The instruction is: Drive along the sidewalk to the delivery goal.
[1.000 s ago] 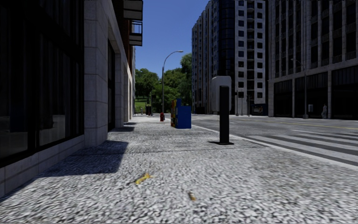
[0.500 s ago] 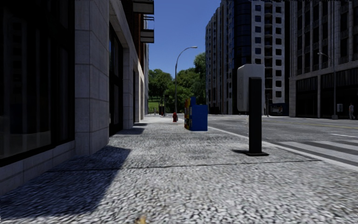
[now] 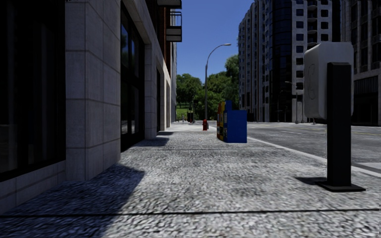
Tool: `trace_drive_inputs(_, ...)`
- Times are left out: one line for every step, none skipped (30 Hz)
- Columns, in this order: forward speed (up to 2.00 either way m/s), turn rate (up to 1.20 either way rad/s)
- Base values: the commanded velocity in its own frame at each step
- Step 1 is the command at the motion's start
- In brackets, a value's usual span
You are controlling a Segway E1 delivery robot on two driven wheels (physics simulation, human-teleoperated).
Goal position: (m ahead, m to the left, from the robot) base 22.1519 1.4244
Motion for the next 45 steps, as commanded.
trace_drive_inputs(2.0,0.0)
trace_drive_inputs(2.0,0.0)
trace_drive_inputs(2.0,0.0)
trace_drive_inputs(2.0,0.0)
trace_drive_inputs(2.0,0.0)
trace_drive_inputs(2.0,0.0)
trace_drive_inputs(2.0,0.0)
trace_drive_inputs(2.0,0.0)
trace_drive_inputs(2.0,0.0)
trace_drive_inputs(2.0,0.0)
trace_drive_inputs(2.0,0.0)
trace_drive_inputs(2.0,0.03)
trace_drive_inputs(2.0,0.03)
trace_drive_inputs(2.0,0.07)
trace_drive_inputs(2.0,0.08)
trace_drive_inputs(2.0,0.11)
trace_drive_inputs(2.0,0.11)
trace_drive_inputs(2.0,0.14)
trace_drive_inputs(2.0,0.18)
trace_drive_inputs(2.0,0.18)
trace_drive_inputs(2.0,0.2)
trace_drive_inputs(2.0,0.21)
trace_drive_inputs(2.0,0.21)
trace_drive_inputs(2.0,0.21)
trace_drive_inputs(2.0,0.21)
trace_drive_inputs(2.0,0.21)
trace_drive_inputs(2.0,0.21)
trace_drive_inputs(2.0,0.21)
trace_drive_inputs(2.0,0.21)
trace_drive_inputs(2.0,0.21)
trace_drive_inputs(2.0,0.21)
trace_drive_inputs(2.0,0.21)
trace_drive_inputs(2.0,0.21)
trace_drive_inputs(2.0,0.21)
trace_drive_inputs(2.0,0.21)
trace_drive_inputs(2.0,0.0)
trace_drive_inputs(2.0,0.0)
trace_drive_inputs(2.0,0.0)
trace_drive_inputs(2.0,0.0)
trace_drive_inputs(2.0,0.0)
trace_drive_inputs(2.0,0.0)
trace_drive_inputs(2.0,0.0)
trace_drive_inputs(2.0,0.0)
trace_drive_inputs(2.0,0.0)
trace_drive_inputs(2.0,0.0)
